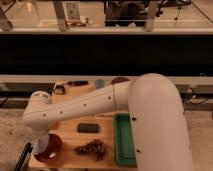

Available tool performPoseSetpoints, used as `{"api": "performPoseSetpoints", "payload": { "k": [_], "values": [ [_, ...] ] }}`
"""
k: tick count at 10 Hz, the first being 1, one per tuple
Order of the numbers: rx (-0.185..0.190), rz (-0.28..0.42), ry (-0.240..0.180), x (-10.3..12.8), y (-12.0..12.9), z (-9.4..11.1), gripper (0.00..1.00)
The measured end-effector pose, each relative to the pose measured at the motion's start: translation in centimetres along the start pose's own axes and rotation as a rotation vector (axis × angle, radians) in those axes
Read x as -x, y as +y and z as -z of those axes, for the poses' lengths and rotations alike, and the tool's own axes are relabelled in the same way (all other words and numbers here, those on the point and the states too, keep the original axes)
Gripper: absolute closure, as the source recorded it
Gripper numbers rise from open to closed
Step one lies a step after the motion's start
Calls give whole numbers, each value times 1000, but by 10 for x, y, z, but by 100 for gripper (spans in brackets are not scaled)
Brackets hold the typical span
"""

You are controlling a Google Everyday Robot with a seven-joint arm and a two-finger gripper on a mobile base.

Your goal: Wipe red bowl with towel

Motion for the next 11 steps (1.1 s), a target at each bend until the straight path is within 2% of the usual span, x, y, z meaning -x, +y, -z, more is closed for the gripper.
{"api": "performPoseSetpoints", "payload": {
  "k": [3, 7, 9, 11],
  "values": [
    [0, 12, -28, 26, -2, 2, 98],
    [1, -12, -52, 64, 13, 7, 98],
    [3, -44, -43, 65, 27, 10, 98],
    [10, -84, -10, 57, 48, 19, 98]
  ]
}}
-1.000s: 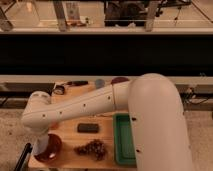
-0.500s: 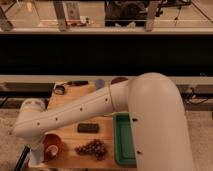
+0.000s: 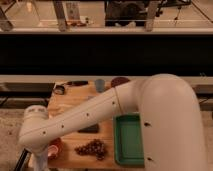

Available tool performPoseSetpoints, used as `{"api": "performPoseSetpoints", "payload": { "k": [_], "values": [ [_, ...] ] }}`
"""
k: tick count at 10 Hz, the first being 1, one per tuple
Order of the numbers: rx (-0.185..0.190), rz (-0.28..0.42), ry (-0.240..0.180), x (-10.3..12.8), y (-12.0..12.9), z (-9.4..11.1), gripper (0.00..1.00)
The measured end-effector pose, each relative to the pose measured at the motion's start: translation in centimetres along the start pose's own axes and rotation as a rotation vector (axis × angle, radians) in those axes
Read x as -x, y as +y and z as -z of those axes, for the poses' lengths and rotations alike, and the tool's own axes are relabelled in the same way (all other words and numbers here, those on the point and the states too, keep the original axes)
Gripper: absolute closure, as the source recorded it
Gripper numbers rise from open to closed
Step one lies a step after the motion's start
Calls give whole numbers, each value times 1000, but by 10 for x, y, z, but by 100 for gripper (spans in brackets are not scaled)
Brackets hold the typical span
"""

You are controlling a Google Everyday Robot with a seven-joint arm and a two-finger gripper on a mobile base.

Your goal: Wipe red bowl with towel

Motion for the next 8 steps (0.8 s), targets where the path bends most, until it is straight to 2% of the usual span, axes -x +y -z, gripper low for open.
{"api": "performPoseSetpoints", "payload": {
  "k": [4, 8],
  "values": [
    [24, -88, 93, -31, 45, 20, 98],
    [46, -99, 146, -50, 49, 18, 98]
  ]
}}
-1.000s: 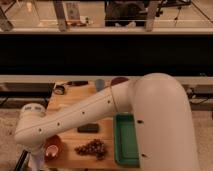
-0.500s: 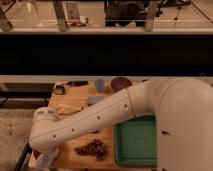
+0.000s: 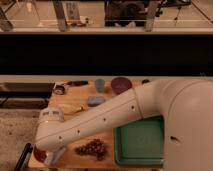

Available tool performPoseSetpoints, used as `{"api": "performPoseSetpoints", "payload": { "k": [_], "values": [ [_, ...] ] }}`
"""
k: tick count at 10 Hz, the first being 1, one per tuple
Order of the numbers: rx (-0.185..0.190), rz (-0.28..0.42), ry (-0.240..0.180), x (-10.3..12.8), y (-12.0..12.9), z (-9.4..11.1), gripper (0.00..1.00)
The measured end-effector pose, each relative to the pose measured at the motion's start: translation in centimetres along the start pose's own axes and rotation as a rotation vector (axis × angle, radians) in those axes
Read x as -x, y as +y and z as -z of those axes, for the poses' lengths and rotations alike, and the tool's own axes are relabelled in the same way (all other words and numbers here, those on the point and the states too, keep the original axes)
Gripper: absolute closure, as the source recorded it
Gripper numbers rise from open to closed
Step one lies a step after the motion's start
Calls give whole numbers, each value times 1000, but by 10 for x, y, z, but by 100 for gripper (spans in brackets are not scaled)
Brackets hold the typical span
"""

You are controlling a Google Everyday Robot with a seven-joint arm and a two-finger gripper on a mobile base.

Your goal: Wipe red bowl with towel

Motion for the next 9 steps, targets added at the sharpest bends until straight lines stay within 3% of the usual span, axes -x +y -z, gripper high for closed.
{"api": "performPoseSetpoints", "payload": {
  "k": [5, 9],
  "values": [
    [13, 62, 40, -32, -35, -13, 98],
    [-6, 125, 37, -27, -72, -23, 98]
  ]
}}
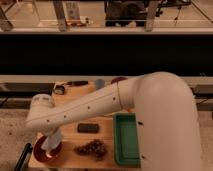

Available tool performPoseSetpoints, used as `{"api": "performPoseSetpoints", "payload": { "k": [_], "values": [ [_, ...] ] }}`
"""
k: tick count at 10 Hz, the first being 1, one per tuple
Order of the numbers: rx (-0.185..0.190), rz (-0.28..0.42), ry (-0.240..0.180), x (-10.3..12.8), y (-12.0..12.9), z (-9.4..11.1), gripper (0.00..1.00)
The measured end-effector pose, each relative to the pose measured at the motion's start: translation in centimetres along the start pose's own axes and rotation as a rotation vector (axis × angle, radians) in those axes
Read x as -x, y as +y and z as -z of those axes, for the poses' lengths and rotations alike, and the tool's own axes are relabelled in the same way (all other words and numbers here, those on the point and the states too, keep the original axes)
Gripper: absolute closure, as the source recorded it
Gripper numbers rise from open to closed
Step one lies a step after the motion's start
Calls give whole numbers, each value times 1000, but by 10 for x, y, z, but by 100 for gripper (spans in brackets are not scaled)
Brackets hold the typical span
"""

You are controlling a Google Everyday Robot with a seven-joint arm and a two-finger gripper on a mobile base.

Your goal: Wipe red bowl with towel

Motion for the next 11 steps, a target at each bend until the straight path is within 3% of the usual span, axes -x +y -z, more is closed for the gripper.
{"api": "performPoseSetpoints", "payload": {
  "k": [6, 11],
  "values": [
    [-41, 76, -41, 29, -38, -2, 98],
    [-41, 60, -127, 74, -20, 3, 98]
  ]
}}
